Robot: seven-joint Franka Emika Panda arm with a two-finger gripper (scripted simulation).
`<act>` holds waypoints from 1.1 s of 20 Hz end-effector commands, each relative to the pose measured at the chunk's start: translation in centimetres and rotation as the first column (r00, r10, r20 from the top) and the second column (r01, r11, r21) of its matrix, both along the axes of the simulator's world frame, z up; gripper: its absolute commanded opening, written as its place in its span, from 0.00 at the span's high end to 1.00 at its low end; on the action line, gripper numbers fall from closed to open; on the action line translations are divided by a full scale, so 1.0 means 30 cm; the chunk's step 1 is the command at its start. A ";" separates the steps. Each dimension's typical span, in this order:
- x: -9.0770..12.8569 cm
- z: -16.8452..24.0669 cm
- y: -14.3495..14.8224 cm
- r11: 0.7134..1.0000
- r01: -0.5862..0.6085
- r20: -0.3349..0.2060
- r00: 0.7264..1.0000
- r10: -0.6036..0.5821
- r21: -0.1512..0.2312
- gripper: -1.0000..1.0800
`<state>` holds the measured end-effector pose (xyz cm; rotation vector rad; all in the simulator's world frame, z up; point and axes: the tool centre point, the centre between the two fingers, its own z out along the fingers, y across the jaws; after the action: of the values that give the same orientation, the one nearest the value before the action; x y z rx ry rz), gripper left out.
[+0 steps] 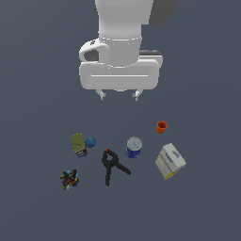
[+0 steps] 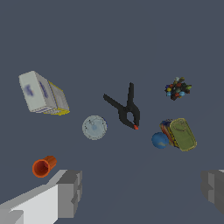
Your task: Pick up a designated object from a clutter of objects.
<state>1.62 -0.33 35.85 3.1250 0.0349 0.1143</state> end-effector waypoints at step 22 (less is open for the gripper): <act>0.234 -0.162 -0.173 0.991 -0.132 -0.022 0.991 0.132 -0.007 0.04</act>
<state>7.77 -4.71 31.83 3.1156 0.2145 0.0877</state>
